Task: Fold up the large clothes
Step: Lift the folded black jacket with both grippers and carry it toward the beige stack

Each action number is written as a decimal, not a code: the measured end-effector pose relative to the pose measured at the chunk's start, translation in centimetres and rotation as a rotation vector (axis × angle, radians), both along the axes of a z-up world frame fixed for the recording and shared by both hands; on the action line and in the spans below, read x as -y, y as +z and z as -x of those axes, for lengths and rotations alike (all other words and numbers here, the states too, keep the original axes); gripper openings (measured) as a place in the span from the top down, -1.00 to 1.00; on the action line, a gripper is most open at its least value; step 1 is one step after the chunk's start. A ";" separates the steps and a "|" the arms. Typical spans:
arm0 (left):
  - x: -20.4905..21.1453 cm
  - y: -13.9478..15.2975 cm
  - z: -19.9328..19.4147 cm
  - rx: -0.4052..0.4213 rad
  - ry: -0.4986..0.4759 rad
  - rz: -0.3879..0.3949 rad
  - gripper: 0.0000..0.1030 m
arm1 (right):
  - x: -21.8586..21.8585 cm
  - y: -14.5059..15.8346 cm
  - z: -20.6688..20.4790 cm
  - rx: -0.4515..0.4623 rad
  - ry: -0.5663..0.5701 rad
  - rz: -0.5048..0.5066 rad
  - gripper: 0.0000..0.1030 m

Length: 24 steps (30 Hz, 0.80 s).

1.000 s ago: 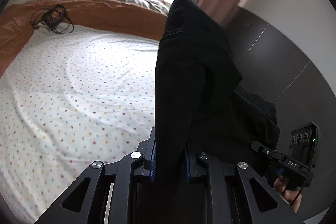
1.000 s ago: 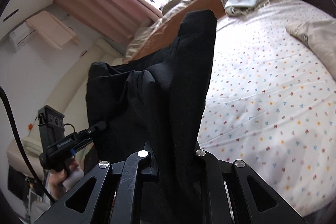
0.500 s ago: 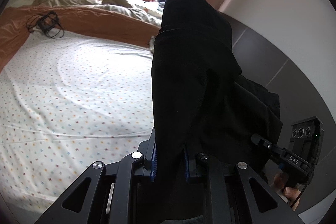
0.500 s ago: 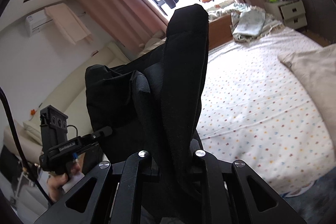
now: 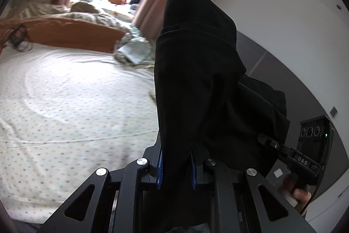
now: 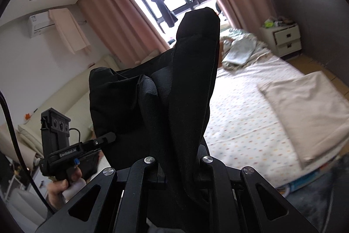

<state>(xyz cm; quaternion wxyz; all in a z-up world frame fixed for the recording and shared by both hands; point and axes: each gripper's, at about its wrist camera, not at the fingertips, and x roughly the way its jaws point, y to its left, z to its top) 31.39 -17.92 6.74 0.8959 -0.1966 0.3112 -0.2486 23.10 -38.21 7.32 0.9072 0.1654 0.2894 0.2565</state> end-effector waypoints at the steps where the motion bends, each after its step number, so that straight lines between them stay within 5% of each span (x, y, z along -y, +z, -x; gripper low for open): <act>1: 0.6 0.3 0.1 0.003 -0.010 0.003 0.62 | 0.8 0.6 0.5 0.007 -0.008 0.010 0.75; 9: 6.5 3.2 0.2 0.028 -0.109 0.012 0.62 | 6.8 3.7 2.8 0.061 -0.053 0.030 0.75; 24: 17.2 4.0 -3.2 0.038 -0.241 0.046 0.62 | 16.0 6.3 3.0 0.149 -0.136 0.093 0.75</act>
